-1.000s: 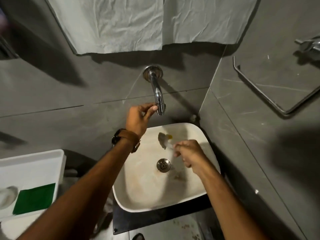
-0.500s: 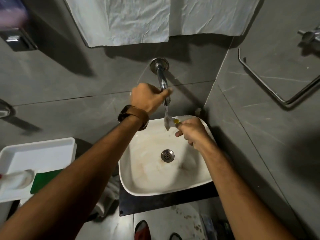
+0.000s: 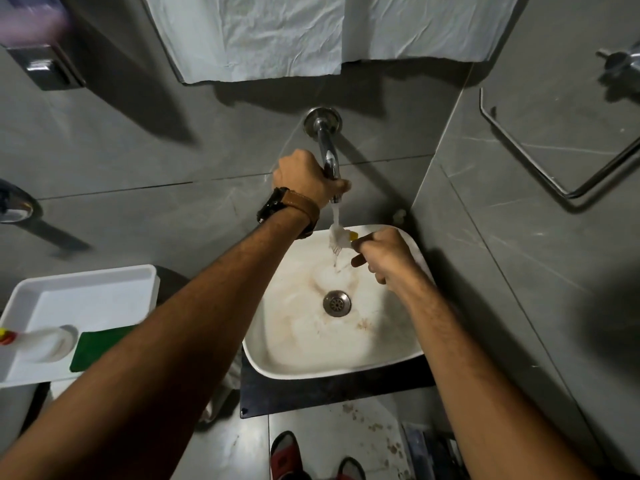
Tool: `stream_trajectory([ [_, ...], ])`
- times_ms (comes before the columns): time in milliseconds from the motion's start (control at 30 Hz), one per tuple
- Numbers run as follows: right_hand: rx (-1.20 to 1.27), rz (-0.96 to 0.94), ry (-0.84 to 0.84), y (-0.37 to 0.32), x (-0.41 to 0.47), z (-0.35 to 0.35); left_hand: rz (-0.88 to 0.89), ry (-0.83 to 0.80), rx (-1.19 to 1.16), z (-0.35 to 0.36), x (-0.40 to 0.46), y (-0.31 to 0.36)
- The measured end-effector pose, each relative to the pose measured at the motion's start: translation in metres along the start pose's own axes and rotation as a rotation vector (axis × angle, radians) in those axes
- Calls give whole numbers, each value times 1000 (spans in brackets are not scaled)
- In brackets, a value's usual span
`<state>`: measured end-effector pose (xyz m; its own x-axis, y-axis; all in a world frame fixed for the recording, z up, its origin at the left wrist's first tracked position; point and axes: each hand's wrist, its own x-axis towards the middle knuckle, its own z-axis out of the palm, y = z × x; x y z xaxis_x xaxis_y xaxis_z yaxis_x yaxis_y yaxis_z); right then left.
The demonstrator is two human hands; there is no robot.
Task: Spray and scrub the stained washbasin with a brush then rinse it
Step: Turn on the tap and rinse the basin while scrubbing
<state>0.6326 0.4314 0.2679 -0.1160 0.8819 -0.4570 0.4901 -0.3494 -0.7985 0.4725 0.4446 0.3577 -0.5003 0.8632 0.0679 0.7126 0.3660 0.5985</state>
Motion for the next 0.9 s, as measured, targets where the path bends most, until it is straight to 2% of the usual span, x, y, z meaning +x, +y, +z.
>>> stream_trajectory([
  [267,207,40,-85,5,0,-5,15,-253,-163,-13,11,-15],
  [700,245,-6,-120,-38,-14,-23,-11,-253,-191,-11,14,-15],
  [900,250,-25,-115,-36,-13,-26,-1,-250,-188,-9,14,-17],
])
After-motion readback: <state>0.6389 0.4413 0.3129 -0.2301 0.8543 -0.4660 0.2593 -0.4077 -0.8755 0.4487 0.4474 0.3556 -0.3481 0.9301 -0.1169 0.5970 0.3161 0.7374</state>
